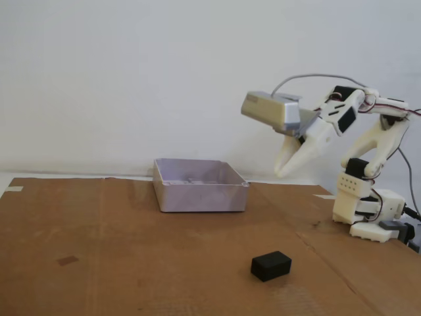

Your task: Grasp a block and put it in the box.

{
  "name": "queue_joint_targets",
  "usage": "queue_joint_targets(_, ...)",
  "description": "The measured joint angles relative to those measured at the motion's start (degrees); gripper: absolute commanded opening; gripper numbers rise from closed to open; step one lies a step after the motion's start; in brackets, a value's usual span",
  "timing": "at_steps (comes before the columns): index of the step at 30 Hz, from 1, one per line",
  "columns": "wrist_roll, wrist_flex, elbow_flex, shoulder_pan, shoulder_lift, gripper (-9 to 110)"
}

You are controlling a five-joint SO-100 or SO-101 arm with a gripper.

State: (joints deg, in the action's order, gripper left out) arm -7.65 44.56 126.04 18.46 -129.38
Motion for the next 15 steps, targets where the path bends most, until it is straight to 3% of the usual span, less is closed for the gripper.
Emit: queue_joint_targets(15,0.00,0.00,-0.18,5.45,7.73,0)
